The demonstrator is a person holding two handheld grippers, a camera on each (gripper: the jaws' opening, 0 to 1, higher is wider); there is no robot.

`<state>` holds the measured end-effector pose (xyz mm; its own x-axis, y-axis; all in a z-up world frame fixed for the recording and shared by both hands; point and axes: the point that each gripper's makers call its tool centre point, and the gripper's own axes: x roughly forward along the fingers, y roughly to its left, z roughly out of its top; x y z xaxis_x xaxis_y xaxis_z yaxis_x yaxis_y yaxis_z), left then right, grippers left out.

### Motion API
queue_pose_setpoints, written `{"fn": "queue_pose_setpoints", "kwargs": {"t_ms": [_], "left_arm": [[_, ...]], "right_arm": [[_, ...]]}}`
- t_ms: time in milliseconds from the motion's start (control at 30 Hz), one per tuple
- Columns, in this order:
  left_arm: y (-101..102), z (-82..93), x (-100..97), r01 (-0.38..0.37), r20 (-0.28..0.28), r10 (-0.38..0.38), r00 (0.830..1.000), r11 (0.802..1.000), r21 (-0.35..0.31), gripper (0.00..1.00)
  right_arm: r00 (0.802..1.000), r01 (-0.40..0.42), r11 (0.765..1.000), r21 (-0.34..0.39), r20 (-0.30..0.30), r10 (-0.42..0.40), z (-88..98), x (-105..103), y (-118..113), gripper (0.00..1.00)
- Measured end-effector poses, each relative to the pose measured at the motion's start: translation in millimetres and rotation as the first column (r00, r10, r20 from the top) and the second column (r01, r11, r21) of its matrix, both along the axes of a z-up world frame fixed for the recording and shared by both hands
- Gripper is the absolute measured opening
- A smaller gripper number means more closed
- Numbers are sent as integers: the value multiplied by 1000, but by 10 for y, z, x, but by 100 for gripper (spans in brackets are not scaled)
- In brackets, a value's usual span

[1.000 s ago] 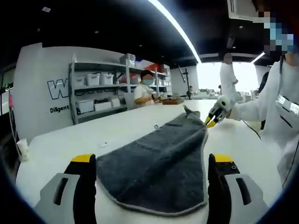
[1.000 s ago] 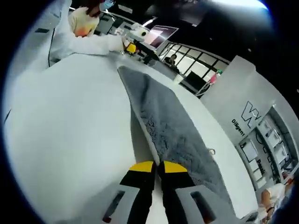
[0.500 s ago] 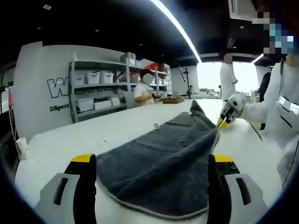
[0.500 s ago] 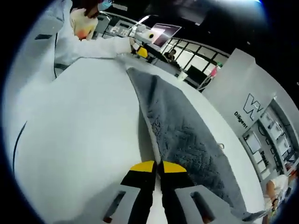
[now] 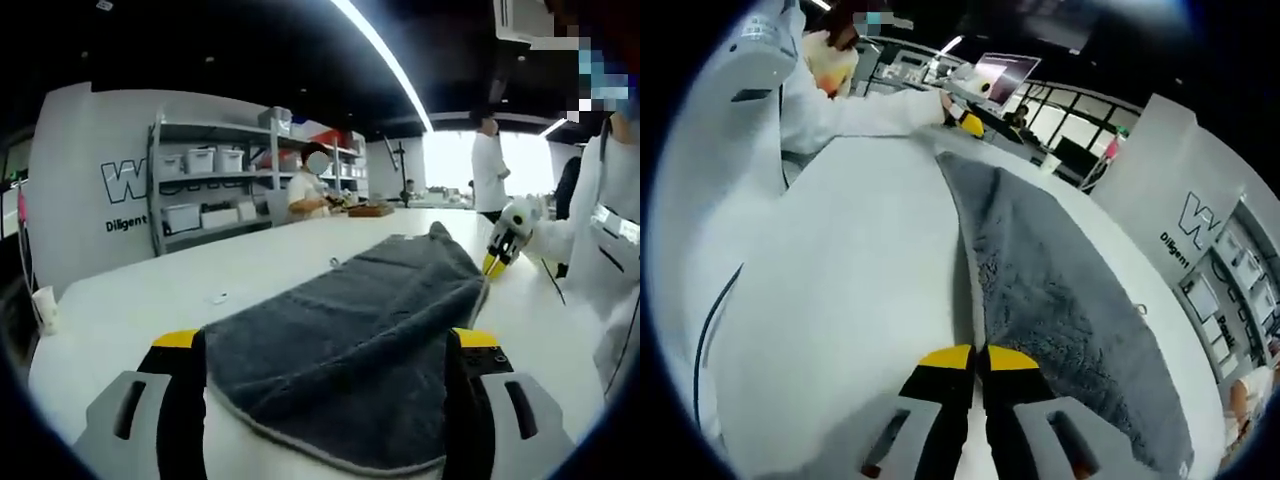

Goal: Open the folded towel by lifting each exposed corner and separating the folded layers until the towel lies flat within the target outline without major curled edges

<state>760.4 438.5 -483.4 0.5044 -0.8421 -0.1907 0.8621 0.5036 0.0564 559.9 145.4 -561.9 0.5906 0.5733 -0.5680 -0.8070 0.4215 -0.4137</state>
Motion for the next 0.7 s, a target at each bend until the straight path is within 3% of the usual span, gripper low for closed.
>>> {"fn": "queue_pose_setpoints", "kwargs": {"t_ms": [467,600,700], "left_arm": [[2,-8,-15,0,1,0,1000,1000,-1,97],[-2,1,-18,3,3,-3,1000,1000,-5,97],[-5,-3,-16,3,2,-3,1000,1000,-3,98]], "right_arm": [[1000,-2,1000,-2,-26,2,32,-130,24,0],[999,-6,999,48,-47,8,89,-205,50,0],[999,6,997,83,-35,-3,177,-229,36,8]]}}
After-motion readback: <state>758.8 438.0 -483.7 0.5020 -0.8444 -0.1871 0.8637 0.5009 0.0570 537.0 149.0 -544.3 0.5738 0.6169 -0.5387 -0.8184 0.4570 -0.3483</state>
